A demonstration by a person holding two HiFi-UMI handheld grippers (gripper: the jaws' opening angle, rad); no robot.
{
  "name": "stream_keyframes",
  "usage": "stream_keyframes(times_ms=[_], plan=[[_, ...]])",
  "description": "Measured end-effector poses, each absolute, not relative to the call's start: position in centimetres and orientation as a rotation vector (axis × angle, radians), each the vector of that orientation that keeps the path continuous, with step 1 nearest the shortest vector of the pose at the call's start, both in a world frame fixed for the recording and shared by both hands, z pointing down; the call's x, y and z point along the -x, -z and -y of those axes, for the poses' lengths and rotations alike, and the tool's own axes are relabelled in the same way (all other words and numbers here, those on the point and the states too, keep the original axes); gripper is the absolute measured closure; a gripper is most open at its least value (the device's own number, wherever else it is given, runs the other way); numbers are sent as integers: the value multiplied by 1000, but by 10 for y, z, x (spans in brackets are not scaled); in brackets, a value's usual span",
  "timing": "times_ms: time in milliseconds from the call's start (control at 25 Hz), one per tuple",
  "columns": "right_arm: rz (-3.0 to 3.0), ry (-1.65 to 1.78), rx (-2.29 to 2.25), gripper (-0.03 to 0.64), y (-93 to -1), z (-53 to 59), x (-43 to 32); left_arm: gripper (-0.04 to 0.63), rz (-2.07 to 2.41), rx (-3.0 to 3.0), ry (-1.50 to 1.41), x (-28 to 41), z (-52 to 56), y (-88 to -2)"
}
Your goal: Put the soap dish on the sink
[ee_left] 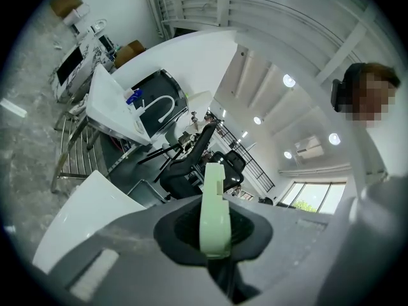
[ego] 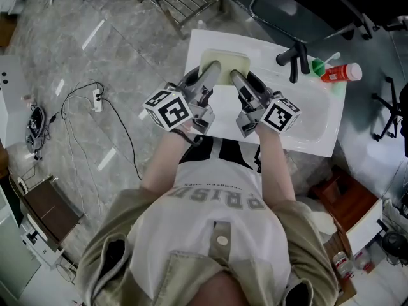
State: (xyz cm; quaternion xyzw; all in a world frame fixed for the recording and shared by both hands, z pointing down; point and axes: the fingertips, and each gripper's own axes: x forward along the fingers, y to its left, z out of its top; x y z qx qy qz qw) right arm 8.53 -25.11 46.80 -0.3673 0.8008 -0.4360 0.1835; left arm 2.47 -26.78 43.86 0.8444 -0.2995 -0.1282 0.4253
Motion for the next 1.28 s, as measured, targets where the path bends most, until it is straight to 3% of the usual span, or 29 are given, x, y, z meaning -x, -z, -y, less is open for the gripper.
stream_keyframes(times_ms=[600,1120,1280], plan=[[-2113,1298,900,548,-463,252,-88,576,677,-2001,362,-24,270,-450],[-2070,1403,906,551,-477,247,-89,573,665,-1983,293,-25,267,-466],[-2058,1408,966,552,-481,250,-96,543,693,-2051,180,-27,265,-474]])
